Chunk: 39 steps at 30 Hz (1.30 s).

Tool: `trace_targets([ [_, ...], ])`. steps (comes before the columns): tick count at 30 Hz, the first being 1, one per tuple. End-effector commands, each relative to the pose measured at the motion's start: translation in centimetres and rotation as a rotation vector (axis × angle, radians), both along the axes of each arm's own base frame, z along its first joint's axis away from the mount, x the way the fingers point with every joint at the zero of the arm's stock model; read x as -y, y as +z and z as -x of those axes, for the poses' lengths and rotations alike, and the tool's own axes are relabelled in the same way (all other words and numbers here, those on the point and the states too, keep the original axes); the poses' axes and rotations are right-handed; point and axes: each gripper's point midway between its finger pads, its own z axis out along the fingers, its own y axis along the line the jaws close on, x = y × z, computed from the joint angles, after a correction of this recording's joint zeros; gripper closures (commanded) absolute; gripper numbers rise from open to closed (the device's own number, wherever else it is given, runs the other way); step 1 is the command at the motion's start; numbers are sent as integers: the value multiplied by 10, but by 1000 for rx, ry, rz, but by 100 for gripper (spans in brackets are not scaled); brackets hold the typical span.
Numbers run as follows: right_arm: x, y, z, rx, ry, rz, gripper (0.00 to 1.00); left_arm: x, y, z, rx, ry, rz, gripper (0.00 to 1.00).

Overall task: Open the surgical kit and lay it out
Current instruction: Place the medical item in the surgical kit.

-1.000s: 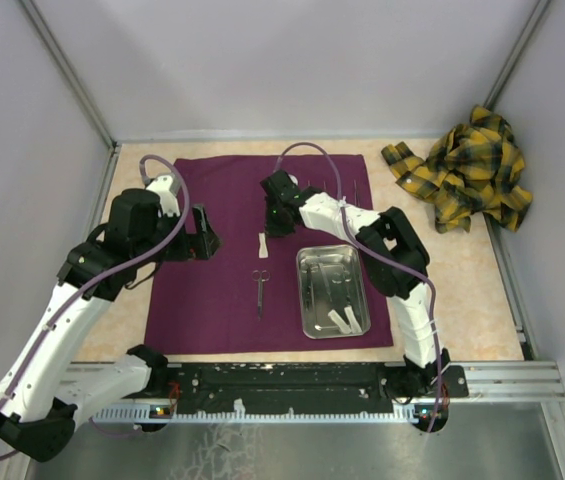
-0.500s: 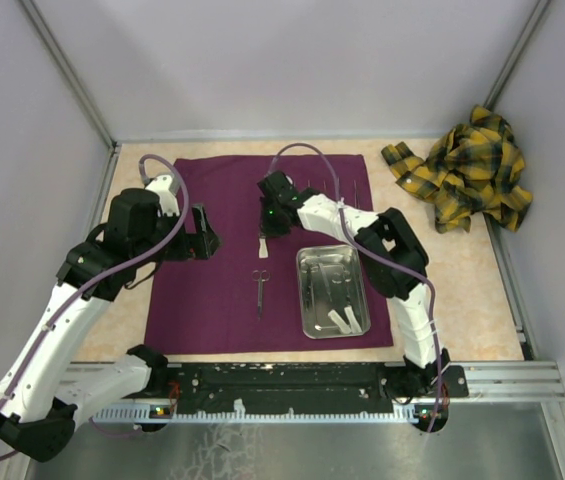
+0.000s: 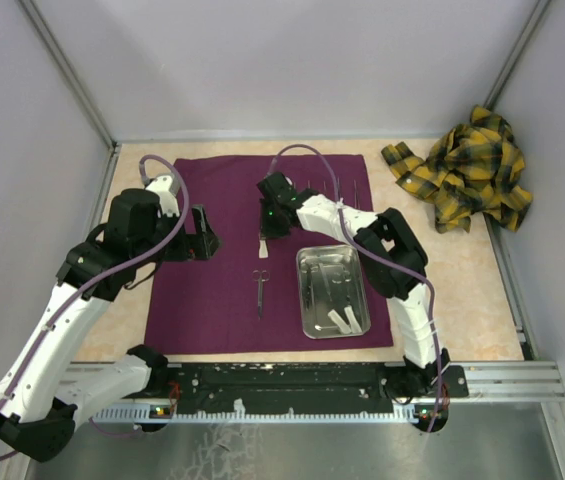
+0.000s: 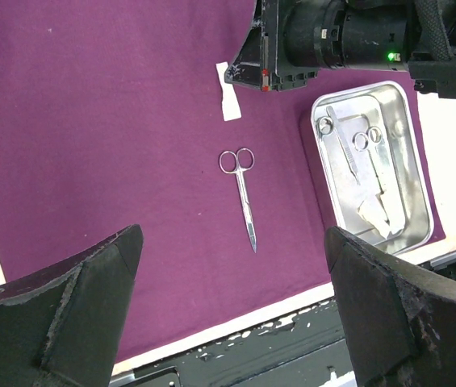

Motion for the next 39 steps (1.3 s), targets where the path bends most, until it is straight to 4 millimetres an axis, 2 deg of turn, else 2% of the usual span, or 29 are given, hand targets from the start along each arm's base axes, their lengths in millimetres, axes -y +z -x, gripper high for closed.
trace_targets([
  [1, -4, -2, -10, 27, -4, 23, 100, -5, 11, 1, 34, 7, -4, 0],
  [6, -3, -13, -9, 12, 0, 39, 100, -7, 11, 2, 34, 12, -7, 0],
  [13, 4, -19, -9, 13, -21, 101, 100, -8, 10, 2, 35, 14, -10, 0],
  [22, 3, -26, -6, 20, -16, 157, 84, -11, 7, 4, 34, 25, -19, 0],
  [30, 1, -33, -1, 12, -13, 196, 83, -15, 9, 7, 45, 28, -26, 0],
  [39, 10, -45, 3, -2, -24, 275, 81, -18, 8, 11, 51, 27, -33, 0],
])
